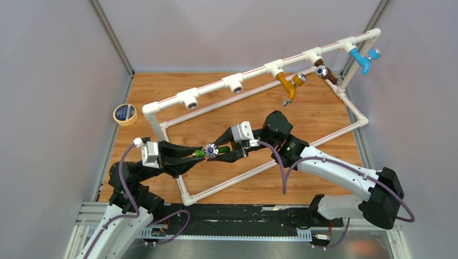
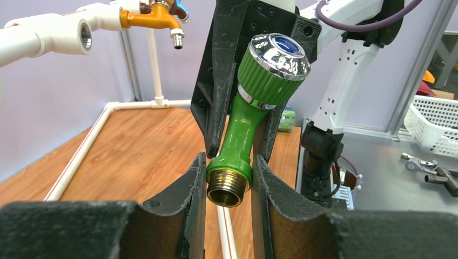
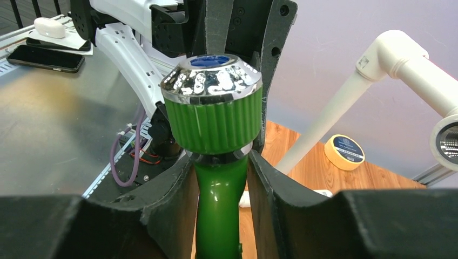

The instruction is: Install the water faucets

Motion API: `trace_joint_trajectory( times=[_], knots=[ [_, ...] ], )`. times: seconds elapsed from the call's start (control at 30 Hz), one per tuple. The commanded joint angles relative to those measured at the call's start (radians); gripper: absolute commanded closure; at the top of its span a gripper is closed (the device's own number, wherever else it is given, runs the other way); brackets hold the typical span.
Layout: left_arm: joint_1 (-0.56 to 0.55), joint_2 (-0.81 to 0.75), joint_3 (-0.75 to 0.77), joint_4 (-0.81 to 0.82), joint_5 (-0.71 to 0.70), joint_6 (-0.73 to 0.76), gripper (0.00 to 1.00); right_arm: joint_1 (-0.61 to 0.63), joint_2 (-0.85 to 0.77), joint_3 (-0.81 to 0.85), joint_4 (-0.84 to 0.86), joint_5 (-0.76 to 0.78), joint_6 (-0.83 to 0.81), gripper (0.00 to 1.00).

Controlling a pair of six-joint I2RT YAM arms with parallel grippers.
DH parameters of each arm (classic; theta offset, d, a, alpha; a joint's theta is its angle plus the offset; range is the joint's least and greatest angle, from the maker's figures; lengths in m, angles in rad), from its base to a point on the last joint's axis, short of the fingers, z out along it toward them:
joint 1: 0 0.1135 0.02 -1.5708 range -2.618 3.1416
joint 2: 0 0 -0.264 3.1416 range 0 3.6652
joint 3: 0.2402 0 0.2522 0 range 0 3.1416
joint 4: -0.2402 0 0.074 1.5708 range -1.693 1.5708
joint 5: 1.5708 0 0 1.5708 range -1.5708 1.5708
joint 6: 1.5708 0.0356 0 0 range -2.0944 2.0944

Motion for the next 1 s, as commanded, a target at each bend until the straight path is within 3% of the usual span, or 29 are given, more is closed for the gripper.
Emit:
trace_joint_trajectory(
  times=[0.0,0.3,0.4,0.5,0.53,0.6,0.63,0.7,0.77,0.97],
  knots=[
    [0.000,-0.005,0.001,0.059,0.014,0.002,1.00,-0.004,0.008,0.050,0.043,-0.043,0.025,0.59],
    [0.000,-0.002,-0.005,0.065,0.013,0.002,1.00,-0.004,0.009,0.059,0.040,-0.053,0.033,0.64],
    [0.000,0.001,0.000,0.062,0.010,0.003,1.00,-0.004,0.009,0.061,0.023,-0.054,0.025,0.79],
    [0.001,0.000,0.007,0.036,-0.015,0.017,1.00,-0.002,0.005,0.058,0.009,-0.031,0.012,1.00],
    [0.001,-0.002,0.015,0.004,-0.039,0.024,1.00,-0.006,0.002,0.055,-0.003,-0.020,-0.005,1.00],
    [0.000,-0.010,0.047,-0.077,-0.088,0.079,0.83,-0.006,-0.020,0.046,-0.028,0.042,-0.054,1.00],
    [0.000,-0.016,0.056,-0.116,-0.105,0.101,0.61,-0.007,-0.029,0.027,-0.029,0.077,-0.077,1.00],
    [0.001,-0.033,0.104,-0.255,-0.186,0.156,0.35,-0.013,-0.058,-0.002,-0.028,0.153,-0.125,1.00],
    [0.001,-0.045,0.154,-0.379,-0.329,0.208,0.25,-0.016,-0.087,-0.032,-0.032,0.235,-0.203,1.00],
    [0.000,-0.048,0.357,-0.717,-0.723,0.366,0.24,-0.013,-0.171,-0.141,0.012,0.521,-0.490,1.00]
  ],
)
